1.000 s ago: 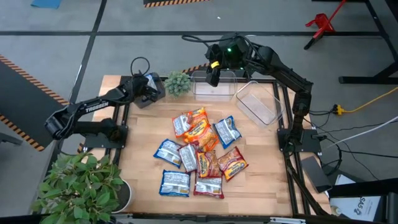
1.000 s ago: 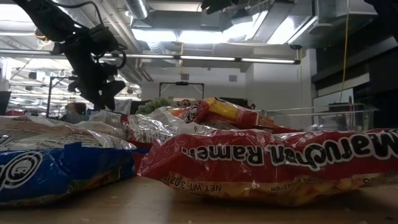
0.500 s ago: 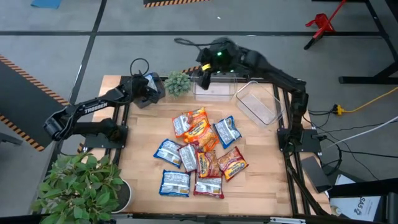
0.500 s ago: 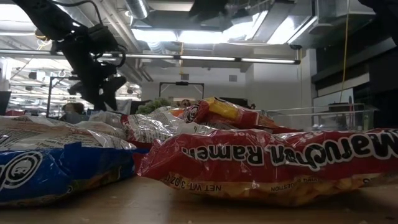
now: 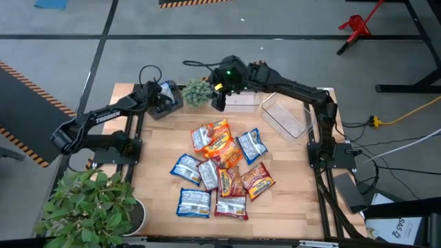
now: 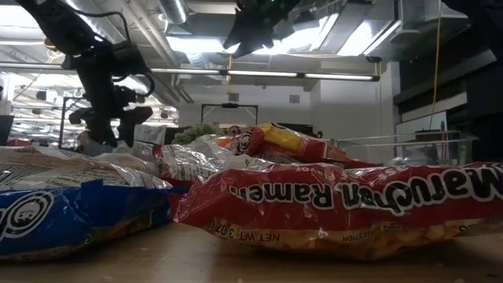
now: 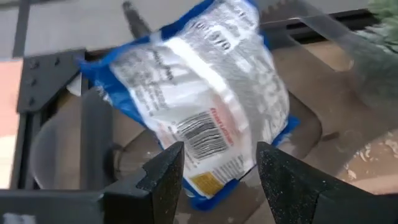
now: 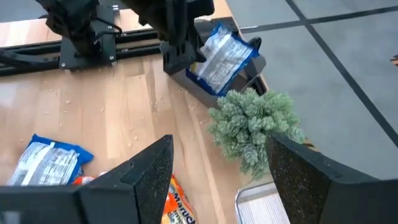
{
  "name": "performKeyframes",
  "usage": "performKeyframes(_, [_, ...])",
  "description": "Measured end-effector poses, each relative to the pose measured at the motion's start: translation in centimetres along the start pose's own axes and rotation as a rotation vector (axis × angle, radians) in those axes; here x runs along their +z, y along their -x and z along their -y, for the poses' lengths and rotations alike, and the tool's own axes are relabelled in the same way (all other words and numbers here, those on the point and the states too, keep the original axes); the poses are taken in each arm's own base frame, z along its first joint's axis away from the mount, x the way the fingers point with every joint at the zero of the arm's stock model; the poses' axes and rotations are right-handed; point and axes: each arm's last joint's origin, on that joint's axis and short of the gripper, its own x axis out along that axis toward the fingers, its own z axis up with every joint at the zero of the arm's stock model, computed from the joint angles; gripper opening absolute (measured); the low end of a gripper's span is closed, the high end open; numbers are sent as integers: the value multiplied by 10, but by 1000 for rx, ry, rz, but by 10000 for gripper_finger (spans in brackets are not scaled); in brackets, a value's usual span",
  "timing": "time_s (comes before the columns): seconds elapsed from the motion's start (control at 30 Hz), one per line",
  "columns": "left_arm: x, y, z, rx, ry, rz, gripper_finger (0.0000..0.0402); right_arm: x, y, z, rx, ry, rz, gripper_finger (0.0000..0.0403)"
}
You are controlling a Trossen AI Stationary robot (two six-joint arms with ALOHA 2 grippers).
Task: Sort Maruchan noodles
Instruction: Put the blue noodle pack into the black bin
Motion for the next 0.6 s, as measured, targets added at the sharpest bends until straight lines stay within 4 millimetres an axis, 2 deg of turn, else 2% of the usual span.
performKeyframes(0.37, [1, -8, 2, -1, 94, -4, 255, -1, 0, -3, 88, -13, -7, 241])
performKeyframes(0.6, [-2, -13, 3, 27, 81, -34, 283, -1, 1, -3, 109, -12, -5, 241])
